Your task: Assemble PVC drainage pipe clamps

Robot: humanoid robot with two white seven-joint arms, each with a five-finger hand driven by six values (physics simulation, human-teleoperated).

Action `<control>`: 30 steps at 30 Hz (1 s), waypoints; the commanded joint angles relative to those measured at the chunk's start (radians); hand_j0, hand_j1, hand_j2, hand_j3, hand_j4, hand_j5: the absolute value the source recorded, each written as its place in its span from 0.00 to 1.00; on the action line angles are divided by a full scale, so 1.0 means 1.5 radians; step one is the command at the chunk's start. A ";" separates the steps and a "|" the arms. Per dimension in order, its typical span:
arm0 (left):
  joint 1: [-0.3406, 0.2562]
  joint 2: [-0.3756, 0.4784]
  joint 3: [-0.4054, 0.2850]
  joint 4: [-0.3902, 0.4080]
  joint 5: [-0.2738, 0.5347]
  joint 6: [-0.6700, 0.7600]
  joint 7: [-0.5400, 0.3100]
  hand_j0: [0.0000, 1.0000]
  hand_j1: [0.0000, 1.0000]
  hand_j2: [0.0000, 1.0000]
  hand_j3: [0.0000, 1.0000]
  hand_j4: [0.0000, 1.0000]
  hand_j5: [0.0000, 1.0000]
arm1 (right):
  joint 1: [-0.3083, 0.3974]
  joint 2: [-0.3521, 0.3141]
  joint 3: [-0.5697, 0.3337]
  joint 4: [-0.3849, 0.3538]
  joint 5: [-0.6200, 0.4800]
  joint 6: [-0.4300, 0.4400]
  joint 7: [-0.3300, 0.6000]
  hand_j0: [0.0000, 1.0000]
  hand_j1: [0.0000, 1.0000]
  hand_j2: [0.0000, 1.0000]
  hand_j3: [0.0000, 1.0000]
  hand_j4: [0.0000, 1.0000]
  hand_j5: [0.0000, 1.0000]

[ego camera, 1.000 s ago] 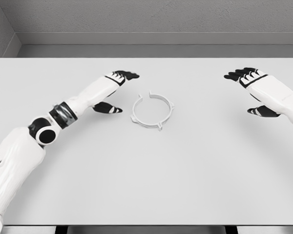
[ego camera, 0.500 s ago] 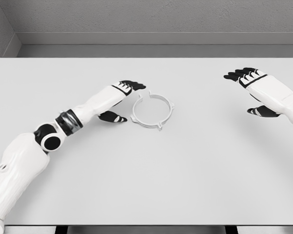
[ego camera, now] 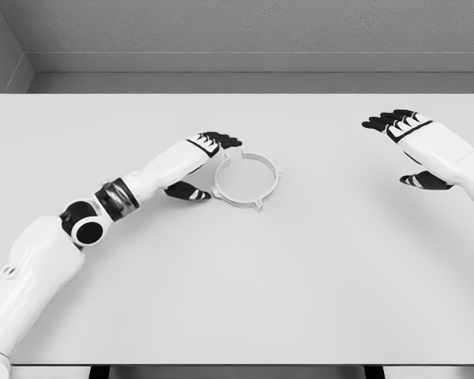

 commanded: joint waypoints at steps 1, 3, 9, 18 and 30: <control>0.000 -0.004 0.000 0.003 0.002 0.000 0.000 1.00 1.00 1.00 1.00 1.00 1.00 | 0.000 0.000 0.000 0.000 -0.004 0.002 0.000 1.00 1.00 1.00 1.00 1.00 1.00; -0.001 -0.009 0.001 0.006 -0.001 0.000 0.000 1.00 1.00 1.00 1.00 1.00 1.00 | -0.001 0.001 0.000 0.000 -0.005 0.002 0.000 1.00 1.00 1.00 1.00 1.00 1.00; -0.004 -0.018 0.003 0.013 -0.001 0.000 0.000 1.00 1.00 1.00 1.00 1.00 1.00 | -0.001 0.001 0.005 -0.001 -0.006 0.002 -0.001 1.00 1.00 1.00 1.00 1.00 1.00; -0.008 -0.034 0.007 0.026 -0.001 0.000 0.000 1.00 1.00 1.00 1.00 1.00 1.00 | -0.001 0.001 0.006 -0.001 -0.006 0.002 0.000 1.00 1.00 1.00 1.00 1.00 1.00; -0.020 -0.050 0.008 0.046 -0.006 0.000 0.000 1.00 1.00 1.00 1.00 1.00 1.00 | -0.001 0.001 0.006 -0.001 -0.005 0.002 0.000 1.00 1.00 1.00 1.00 1.00 1.00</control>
